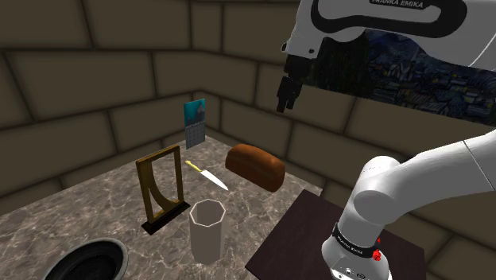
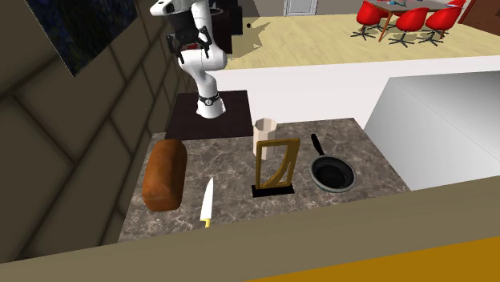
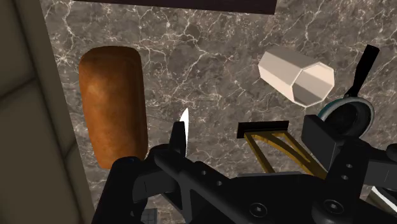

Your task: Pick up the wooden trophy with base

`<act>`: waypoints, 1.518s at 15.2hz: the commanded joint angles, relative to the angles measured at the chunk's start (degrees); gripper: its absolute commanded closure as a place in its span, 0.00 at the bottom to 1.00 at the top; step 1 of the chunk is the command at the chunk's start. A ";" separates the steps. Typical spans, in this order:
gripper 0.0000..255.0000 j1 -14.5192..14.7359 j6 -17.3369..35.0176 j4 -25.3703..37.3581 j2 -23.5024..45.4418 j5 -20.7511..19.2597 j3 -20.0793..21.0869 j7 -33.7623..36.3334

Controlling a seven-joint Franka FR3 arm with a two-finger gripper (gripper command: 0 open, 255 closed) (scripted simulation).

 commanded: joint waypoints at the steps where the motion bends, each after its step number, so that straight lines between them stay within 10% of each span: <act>1: 0.00 0.00 0.00 0.00 0.00 0.00 0.00 0.00; 23: 0.00 17.51 54.92 -9.53 27.22 10.88 -0.66 -35.94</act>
